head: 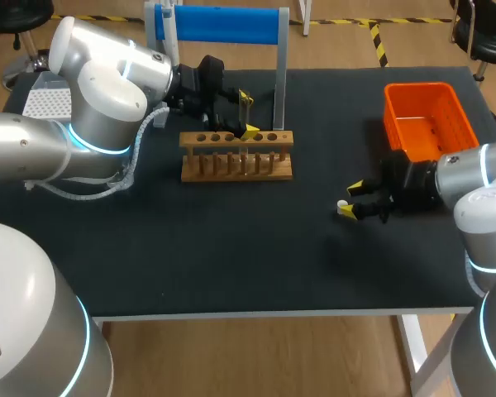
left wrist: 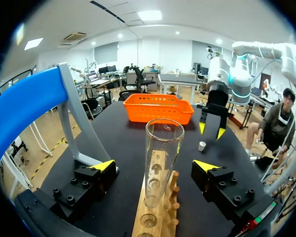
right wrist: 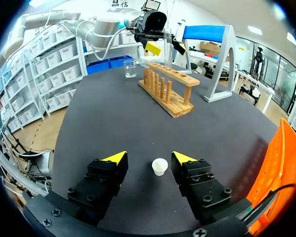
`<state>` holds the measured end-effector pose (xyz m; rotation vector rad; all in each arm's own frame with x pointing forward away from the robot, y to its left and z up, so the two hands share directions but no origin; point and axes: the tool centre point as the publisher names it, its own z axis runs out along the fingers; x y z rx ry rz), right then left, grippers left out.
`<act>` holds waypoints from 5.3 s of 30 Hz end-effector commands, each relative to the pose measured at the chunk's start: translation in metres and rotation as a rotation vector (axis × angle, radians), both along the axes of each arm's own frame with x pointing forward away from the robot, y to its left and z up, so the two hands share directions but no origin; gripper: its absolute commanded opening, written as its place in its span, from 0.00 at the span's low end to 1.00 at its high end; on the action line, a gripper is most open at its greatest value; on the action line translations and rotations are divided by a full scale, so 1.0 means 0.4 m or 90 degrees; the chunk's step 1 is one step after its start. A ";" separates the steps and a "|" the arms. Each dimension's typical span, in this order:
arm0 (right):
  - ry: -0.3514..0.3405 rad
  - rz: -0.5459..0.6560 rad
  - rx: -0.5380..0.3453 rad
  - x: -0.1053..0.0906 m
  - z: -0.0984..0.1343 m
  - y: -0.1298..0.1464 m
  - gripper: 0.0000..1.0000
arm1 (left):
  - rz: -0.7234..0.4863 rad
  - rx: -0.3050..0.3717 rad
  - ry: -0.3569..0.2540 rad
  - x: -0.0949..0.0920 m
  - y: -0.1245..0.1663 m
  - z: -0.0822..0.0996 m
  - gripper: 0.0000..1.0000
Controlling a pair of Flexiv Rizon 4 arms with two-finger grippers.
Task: Invert the test tube, pick up the pipette, mount the tip to pipette, aspirate from beaker and dispense into the tube, eject the tip, return the pipette, and cap with the stopper.
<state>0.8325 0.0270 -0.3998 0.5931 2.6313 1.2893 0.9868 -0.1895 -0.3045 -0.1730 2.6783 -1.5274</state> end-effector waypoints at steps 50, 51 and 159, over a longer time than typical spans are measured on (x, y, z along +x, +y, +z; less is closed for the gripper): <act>0.006 -0.008 -0.036 0.034 -0.076 0.015 0.49 | -0.001 0.000 0.000 0.000 0.001 0.000 1.00; 0.006 -0.008 -0.037 0.035 -0.076 0.015 0.49 | -0.001 0.000 0.000 0.000 0.001 0.000 1.00; -0.060 0.189 -0.046 0.260 0.461 0.291 0.00 | -0.001 0.000 0.000 0.000 0.001 0.000 1.00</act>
